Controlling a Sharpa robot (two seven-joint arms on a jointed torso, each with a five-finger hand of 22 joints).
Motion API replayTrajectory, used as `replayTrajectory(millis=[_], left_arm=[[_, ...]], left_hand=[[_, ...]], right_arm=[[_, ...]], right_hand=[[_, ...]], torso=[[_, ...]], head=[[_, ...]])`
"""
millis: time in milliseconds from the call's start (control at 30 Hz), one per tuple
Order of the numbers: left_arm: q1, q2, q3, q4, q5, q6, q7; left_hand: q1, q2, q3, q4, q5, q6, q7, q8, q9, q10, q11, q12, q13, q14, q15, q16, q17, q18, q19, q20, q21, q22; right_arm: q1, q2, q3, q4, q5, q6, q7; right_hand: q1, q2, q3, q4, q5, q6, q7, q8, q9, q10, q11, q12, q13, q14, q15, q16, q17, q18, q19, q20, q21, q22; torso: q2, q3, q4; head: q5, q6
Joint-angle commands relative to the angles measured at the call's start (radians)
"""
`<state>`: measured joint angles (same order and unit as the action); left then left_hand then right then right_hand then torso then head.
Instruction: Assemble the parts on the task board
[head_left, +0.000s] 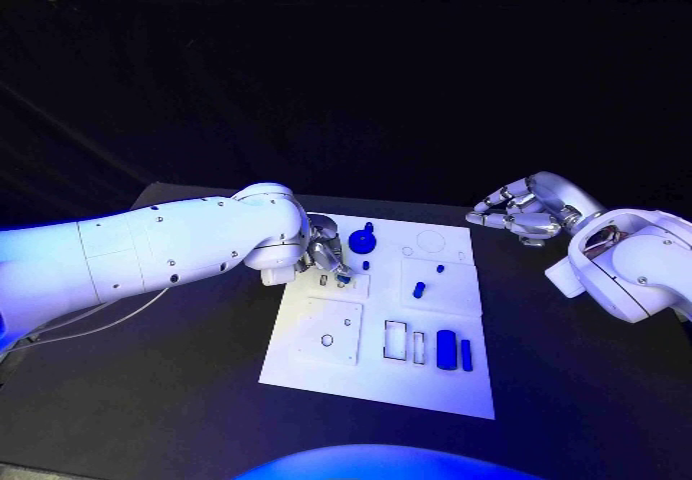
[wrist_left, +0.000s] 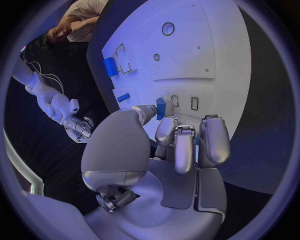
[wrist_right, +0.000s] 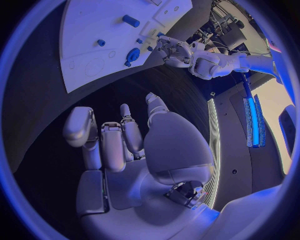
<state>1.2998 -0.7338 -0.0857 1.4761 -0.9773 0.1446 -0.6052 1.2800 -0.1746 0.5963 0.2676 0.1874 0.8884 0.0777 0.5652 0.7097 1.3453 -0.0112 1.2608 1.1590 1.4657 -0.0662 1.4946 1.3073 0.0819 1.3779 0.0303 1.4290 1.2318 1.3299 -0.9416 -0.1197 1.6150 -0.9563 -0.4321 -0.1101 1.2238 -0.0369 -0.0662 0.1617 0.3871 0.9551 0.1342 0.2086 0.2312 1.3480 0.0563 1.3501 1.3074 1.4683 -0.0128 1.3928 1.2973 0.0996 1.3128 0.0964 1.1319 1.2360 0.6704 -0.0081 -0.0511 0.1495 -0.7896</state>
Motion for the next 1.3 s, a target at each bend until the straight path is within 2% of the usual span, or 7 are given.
replayTrajectory(millis=[33, 233, 433, 833, 933, 1300], left_arm=[[-0.011, -0.005, 0.000, 0.013, -0.068, -0.095, 0.017], [-0.030, -0.010, -0.001, 0.021, -0.102, -0.117, 0.015], [-0.039, -0.010, -0.001, 0.019, -0.111, -0.122, 0.015], [-0.042, -0.005, -0.002, 0.012, -0.121, -0.097, 0.011], [-0.042, -0.005, -0.002, 0.011, -0.124, -0.090, 0.011], [-0.042, 0.005, -0.002, 0.001, -0.157, -0.061, 0.007]], left_hand=[[-0.009, -0.007, 0.209, -0.201, -0.004, 0.018, -0.012, 0.006, 0.006, 0.007, -0.002, 0.002, -0.001, 0.072, -0.006, -0.001, 0.142, -0.011, 0.007, -0.001, 0.008, 0.004], [-0.021, -0.016, 0.220, -0.205, -0.004, 0.023, -0.016, 0.012, 0.012, 0.009, -0.005, -0.003, -0.010, 0.072, -0.009, -0.001, 0.142, -0.012, 0.010, -0.003, 0.010, 0.010], [-0.033, -0.022, 0.228, -0.208, -0.004, 0.026, -0.019, 0.018, 0.019, 0.010, -0.008, -0.009, -0.019, 0.072, -0.012, -0.001, 0.142, -0.013, 0.012, -0.005, 0.012, 0.014], [-0.045, -0.028, 0.232, -0.211, -0.005, 0.026, -0.023, 0.026, 0.026, 0.006, -0.011, -0.021, -0.038, 0.073, -0.014, -0.001, 0.142, -0.013, 0.013, -0.007, 0.013, 0.015], [-0.049, -0.030, 0.232, -0.212, -0.006, 0.026, -0.024, 0.029, 0.029, 0.005, -0.012, -0.025, -0.045, 0.073, -0.015, -0.001, 0.142, -0.013, 0.014, -0.007, 0.013, 0.016], [-0.062, -0.035, 0.229, -0.215, -0.007, 0.026, -0.030, 0.040, 0.039, 0.019, -0.017, -0.013, -0.034, 0.073, -0.019, -0.001, 0.143, -0.017, 0.024, -0.010, 0.020, 0.032]], right_arm=[[-0.001, -0.001, 0.000, -0.001, -0.006, 0.004, -0.002], [-0.001, -0.002, 0.000, -0.002, -0.006, 0.004, -0.002], [-0.001, -0.003, -0.001, -0.002, -0.006, 0.003, -0.001], [-0.002, -0.004, -0.001, -0.002, -0.003, -0.009, 0.006], [-0.002, -0.004, -0.001, -0.002, -0.003, -0.009, 0.006], [-0.002, -0.005, -0.001, -0.002, -0.002, -0.009, 0.006]], right_hand=[[-0.002, 0.005, -0.004, 0.002, 0.006, -0.006, -0.001, 0.006, 0.001, 0.002, -0.003, 0.000, 0.004, 0.039, -0.007, -0.004, -0.001, 0.006, -0.002, -0.007, -0.007, -0.001], [-0.003, 0.006, -0.005, 0.003, 0.008, -0.007, -0.001, 0.007, 0.002, 0.002, -0.003, 0.000, 0.004, 0.039, -0.007, -0.005, -0.002, 0.006, -0.002, -0.007, -0.008, -0.001], [-0.005, 0.007, -0.007, 0.006, 0.009, -0.008, -0.001, 0.009, 0.002, 0.002, -0.003, 0.001, 0.004, 0.040, -0.007, -0.004, 0.000, 0.006, -0.001, -0.007, -0.007, 0.000], [-0.006, 0.009, -0.009, 0.009, 0.014, -0.009, -0.001, 0.011, 0.003, 0.000, -0.004, -0.001, 0.002, 0.039, -0.007, -0.006, -0.003, 0.006, -0.002, -0.008, -0.011, -0.002], [-0.006, 0.009, -0.009, 0.009, 0.014, -0.009, -0.001, 0.011, 0.003, 0.000, -0.004, -0.001, 0.002, 0.039, -0.007, -0.006, -0.003, 0.006, -0.002, -0.008, -0.011, -0.002], [-0.006, 0.010, -0.010, 0.010, 0.016, -0.009, -0.001, 0.012, 0.003, 0.001, -0.004, -0.001, 0.002, 0.039, -0.007, -0.007, -0.003, 0.006, -0.001, -0.008, -0.011, -0.002]], torso=[[0.000, 0.0001, -0.0002], [0.000, 0.0004, -0.0010], [0.001, -0.0005, -0.0019], [0.001, -0.0012, -0.0018], [0.001, -0.0004, -0.0013], [0.001, -0.0006, -0.0017]], head=[[0.001, -0.001], [0.003, -0.003], [0.004, -0.004], [0.003, -0.004], [0.003, -0.007], [0.005, -0.010]])
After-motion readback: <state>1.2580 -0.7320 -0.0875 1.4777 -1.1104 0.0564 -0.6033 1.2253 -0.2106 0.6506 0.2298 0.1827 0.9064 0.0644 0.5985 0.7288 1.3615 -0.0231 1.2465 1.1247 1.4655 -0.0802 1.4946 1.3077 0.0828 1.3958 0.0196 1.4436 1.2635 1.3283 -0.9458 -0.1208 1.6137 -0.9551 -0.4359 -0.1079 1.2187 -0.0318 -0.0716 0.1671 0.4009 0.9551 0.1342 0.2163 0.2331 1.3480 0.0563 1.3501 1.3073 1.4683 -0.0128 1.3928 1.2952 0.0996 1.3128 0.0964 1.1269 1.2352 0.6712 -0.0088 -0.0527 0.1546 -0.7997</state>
